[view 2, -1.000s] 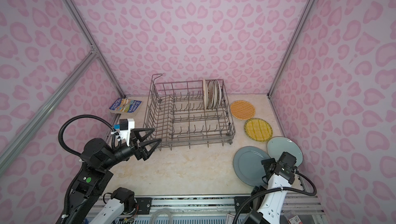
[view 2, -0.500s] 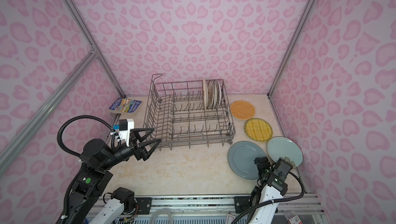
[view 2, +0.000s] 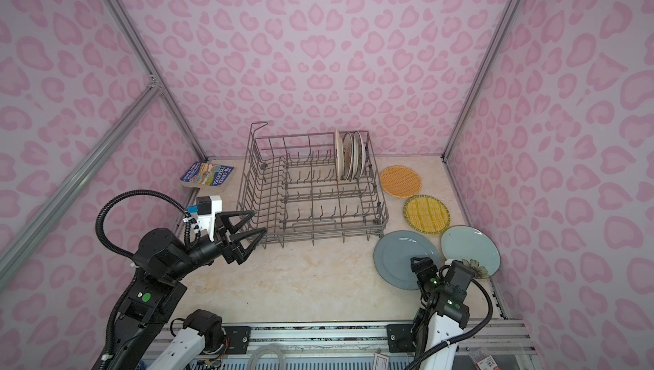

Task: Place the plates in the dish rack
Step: 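Lower the right gripper to the grey-blue plate rim nearest the robot, then close the right gripper on the grey-blue plate rim and tilt it upright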

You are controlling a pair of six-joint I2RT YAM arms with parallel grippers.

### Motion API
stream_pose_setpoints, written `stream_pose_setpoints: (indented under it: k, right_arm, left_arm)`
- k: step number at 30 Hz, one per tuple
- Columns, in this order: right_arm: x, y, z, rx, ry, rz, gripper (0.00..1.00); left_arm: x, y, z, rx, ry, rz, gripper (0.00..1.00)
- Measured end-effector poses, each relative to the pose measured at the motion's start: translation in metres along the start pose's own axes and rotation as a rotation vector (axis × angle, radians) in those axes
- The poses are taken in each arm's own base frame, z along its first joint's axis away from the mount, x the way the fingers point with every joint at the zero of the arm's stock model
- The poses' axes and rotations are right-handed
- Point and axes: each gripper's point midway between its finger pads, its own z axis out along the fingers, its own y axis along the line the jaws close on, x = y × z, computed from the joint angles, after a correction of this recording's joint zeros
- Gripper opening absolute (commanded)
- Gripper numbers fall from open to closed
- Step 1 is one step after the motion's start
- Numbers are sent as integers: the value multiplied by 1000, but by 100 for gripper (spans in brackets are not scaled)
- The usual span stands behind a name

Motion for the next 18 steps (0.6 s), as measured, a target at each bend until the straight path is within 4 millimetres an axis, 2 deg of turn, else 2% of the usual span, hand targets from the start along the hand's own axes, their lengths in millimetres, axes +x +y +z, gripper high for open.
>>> stream_pose_setpoints:
  k: [2, 5, 11, 13, 18]
  right_arm:
    - [-1, 9, -2, -29, 4, -25, 76]
    - [0, 19, -4, -57, 11, -50, 69]
    - [-4, 28, -4, -88, 4, -50, 47]
    - [-4, 29, -3, -92, 5, -44, 37]
    - [-5, 34, -4, -101, 6, -40, 21]
  left_arm:
    - [0, 1, 0, -4, 1, -2, 97]
    - [2, 1, 0, -6, 6, -5, 97]
    - [2, 1, 0, -6, 6, -5, 97]
    - [1, 1, 0, -5, 4, -3, 97]
    - [0, -2, -3, -2, -3, 3, 97]
